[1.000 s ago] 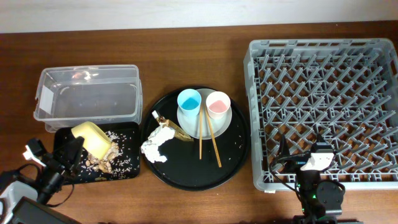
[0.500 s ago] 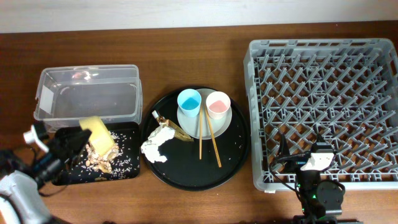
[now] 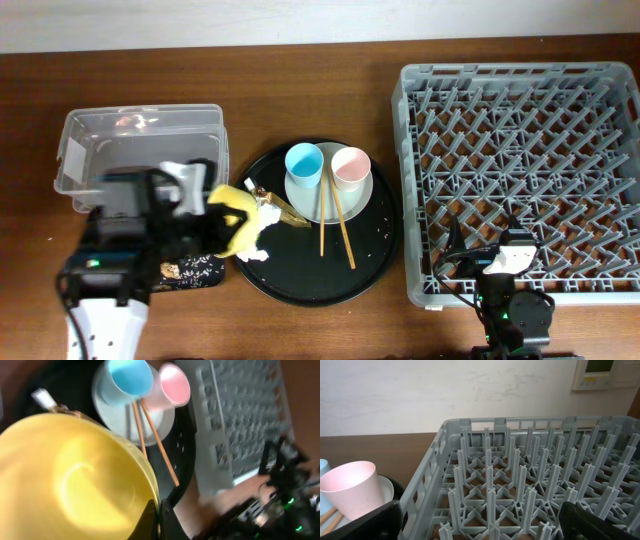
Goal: Sort waste into correct bins and load items into the dishwasher rack
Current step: 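Carry the yellow plate back and set it on the round tray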
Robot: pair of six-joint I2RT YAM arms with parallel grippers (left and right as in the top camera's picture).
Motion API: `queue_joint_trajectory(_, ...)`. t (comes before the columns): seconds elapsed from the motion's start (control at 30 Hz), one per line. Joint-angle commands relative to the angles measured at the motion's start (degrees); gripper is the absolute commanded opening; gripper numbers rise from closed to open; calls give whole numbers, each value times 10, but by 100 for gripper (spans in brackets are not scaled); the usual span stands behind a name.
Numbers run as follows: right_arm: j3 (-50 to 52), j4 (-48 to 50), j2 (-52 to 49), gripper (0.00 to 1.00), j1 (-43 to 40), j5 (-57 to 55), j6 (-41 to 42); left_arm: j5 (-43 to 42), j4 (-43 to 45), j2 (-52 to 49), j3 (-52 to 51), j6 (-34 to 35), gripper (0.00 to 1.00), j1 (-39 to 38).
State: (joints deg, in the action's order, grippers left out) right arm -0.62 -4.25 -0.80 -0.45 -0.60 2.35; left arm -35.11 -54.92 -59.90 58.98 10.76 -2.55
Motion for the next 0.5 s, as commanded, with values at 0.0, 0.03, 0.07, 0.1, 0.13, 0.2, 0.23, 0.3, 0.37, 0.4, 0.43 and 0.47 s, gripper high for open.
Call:
queue_joint_trajectory(0.0,3,-3,4,98,-3,-1,-4,111,17,-9,9,68,0,-119)
queue_joint_trajectory(0.03,3,-3,4,98,-3,-1,-4,121,24,-14,9,74,0,-147)
queue_joint_trajectory(0.07,3,-3,4,98,-3,-1,-4,135,33,-22,9,82,0,-179)
queue_joint_trajectory(0.1,3,-3,4,98,-3,-1,-4,151,40,-31,9,92,0,-207)
queue_joint_trajectory(0.13,3,-3,4,99,-3,-1,-4,170,44,-41,9,104,0,-234)
queue_joint_trajectory(0.2,3,-3,4,98,-3,-1,-4,206,46,-64,9,120,0,-280)
queue_joint_trajectory(0.23,3,-3,4,98,-3,-1,-4,219,46,-79,9,124,0,-303)
queue_joint_trajectory(0.3,3,-3,4,98,-3,-1,-4,236,48,-115,9,126,0,-345)
queue_joint_trajectory(0.37,3,-3,4,98,-3,-1,-4,261,48,-152,9,130,0,-376)
queue_joint_trajectory(0.4,3,-3,4,98,-3,-1,-4,268,48,-165,9,130,0,-384)
queue_joint_trajectory(0.43,3,-3,4,98,-3,-1,-4,275,48,-177,9,132,0,-391)
queue_joint_trajectory(0.47,3,-3,4,98,-3,-1,-4,281,48,-189,9,134,0,-397)
